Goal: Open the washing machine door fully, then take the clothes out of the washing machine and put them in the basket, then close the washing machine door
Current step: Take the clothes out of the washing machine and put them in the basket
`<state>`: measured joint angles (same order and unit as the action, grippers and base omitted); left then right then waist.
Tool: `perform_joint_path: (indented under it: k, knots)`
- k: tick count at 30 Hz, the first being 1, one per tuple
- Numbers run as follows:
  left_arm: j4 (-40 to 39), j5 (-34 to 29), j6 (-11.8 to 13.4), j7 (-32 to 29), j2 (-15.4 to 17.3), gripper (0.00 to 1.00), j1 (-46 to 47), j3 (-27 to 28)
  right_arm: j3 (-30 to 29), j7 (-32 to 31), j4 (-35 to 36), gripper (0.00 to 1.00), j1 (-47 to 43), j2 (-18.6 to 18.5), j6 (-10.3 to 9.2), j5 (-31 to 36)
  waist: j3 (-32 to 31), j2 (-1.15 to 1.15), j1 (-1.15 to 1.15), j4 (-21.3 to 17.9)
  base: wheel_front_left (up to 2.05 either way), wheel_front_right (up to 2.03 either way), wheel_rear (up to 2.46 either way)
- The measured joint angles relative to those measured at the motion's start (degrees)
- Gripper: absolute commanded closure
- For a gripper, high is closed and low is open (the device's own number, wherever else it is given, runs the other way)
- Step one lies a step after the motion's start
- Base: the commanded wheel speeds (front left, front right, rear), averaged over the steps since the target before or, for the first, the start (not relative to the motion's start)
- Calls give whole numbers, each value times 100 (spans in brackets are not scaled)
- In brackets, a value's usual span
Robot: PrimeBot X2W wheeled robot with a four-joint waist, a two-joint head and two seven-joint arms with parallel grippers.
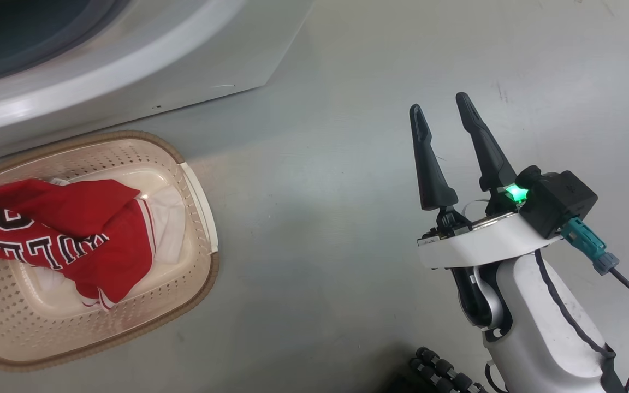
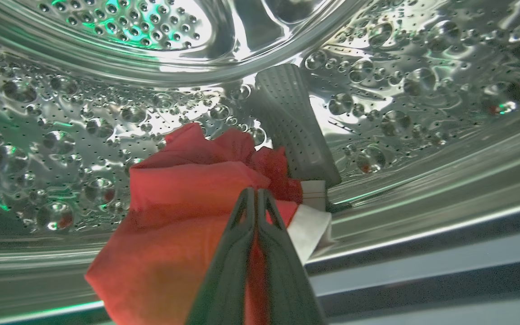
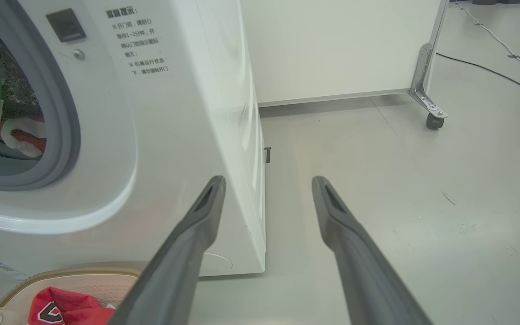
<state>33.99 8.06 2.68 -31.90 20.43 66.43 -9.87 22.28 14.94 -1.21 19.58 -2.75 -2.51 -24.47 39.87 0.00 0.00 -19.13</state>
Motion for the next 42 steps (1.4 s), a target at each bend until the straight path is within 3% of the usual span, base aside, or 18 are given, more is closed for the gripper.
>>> perform_joint_path:
  k: [26, 42]
  knots:
    - [-704, 421, 242, 2640, -1022, 100, -1563, 270, -279, 0, -215, 0, -142, -3, 44, 571, -551, 0, 0, 479, 0, 0, 0]
    - [-1124, 661, 309, 3811, -1464, 100, -2698, 388, -456, 0, -371, 0, -463, -32, 144, 856, -1180, 0, 0, 934, 0, 0, 0]
